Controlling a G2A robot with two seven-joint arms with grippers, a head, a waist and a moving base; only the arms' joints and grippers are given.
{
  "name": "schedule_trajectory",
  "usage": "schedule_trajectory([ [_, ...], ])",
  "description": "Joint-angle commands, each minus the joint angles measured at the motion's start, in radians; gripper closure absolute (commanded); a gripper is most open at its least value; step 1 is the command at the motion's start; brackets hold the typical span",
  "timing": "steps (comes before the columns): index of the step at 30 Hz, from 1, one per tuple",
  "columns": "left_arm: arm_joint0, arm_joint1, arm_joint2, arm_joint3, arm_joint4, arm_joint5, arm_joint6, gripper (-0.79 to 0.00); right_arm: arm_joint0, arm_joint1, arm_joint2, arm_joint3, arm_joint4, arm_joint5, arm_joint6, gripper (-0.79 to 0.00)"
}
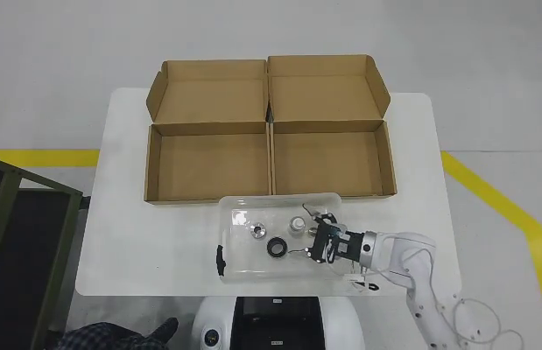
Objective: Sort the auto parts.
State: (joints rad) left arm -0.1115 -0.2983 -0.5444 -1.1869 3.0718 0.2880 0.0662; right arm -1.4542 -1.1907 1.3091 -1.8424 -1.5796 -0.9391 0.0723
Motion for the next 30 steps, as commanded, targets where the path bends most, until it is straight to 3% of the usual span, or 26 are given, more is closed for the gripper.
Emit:
schedule_trajectory([
  [1, 0.000, 0.000, 0.000, 0.000, 0.000, 0.000, 0.000, -0.785, 0.004, 0.002, 0.000, 0.002, 0.006, -0.002, 0.011, -0.483],
  [3, 0.000, 0.000, 0.000, 0.000, 0.000, 0.000, 0.000, -0.785, 0.009, 0.004, -0.001, 0.004, 0.010, -0.003, 0.022, -0.514],
  [8, 0.000, 0.000, 0.000, 0.000, 0.000, 0.000, 0.000, -0.785, 0.023, 0.008, -0.018, 0.016, 0.000, 0.011, 0.048, -0.496],
  [21, 0.000, 0.000, 0.000, 0.000, 0.000, 0.000, 0.000, -0.785, 0.039, 0.014, -0.055, 0.025, 0.005, 0.062, 0.054, -0.243],
  [25, 0.000, 0.000, 0.000, 0.000, 0.000, 0.000, 0.000, -0.785, 0.043, 0.017, -0.058, 0.020, 0.011, 0.066, 0.055, -0.022],
  [30, 0.000, 0.000, 0.000, 0.000, 0.000, 0.000, 0.000, -0.785, 0.041, 0.025, -0.037, -0.027, 0.040, 0.048, 0.059, 0.000],
])
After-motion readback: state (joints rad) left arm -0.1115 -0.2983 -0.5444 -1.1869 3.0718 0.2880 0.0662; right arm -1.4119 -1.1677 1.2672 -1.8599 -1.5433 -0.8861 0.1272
